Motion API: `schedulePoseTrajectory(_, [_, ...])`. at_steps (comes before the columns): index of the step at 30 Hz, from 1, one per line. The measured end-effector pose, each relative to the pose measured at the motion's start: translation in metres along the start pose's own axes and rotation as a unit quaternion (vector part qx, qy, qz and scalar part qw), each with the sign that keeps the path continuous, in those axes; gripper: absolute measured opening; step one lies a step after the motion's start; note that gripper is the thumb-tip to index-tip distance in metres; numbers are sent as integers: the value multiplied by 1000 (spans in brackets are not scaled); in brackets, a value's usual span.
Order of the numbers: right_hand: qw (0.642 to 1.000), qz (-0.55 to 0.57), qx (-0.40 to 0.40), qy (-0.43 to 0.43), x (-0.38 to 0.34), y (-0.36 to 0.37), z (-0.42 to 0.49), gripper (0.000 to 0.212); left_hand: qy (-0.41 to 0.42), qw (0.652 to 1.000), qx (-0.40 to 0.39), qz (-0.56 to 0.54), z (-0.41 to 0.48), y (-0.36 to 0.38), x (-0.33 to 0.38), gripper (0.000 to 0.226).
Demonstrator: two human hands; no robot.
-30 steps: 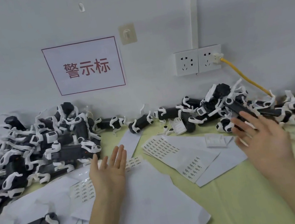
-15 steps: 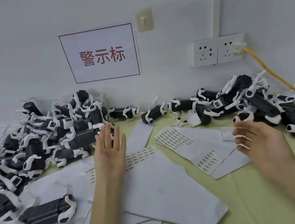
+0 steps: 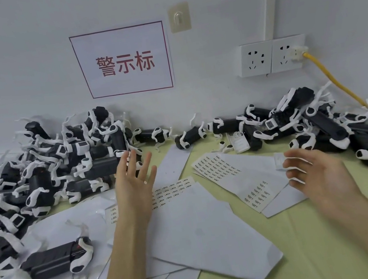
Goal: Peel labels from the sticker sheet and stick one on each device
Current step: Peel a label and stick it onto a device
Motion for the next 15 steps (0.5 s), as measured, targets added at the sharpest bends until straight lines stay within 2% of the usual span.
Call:
schedulePoseTrajectory(3, [1000, -5, -2, 7, 2, 0, 1, 25, 65, 983, 39, 170, -4, 6, -7, 19])
schedulePoseTrajectory(5, [1000, -14, -2, 10, 3, 2, 0, 24, 90, 965, 14, 247, -14, 17, -19, 20])
schedulePoseTrajectory(10, [998, -50, -30, 15, 7, 11, -3, 25, 113, 924, -119, 344, -53, 59, -51, 28])
schedulePoseTrajectory(12, [994, -61, -79, 40, 12, 18, -6, 39, 108, 906, -185, 366, -74, 75, -65, 27])
schedulePoseTrajectory(15, [975, -77, -177, 110, 25, 27, -16, 54, 123, 841, -283, 445, -104, 88, -91, 28])
Point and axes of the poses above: each hand's wrist, its own z-axis towards the middle knuckle, its own y-axis out of the palm, x = y × z, the point moved 2 cm from there along z, towards the middle knuckle, and after that the axes turned 8 degrees about -y, right-handed, at the moved point
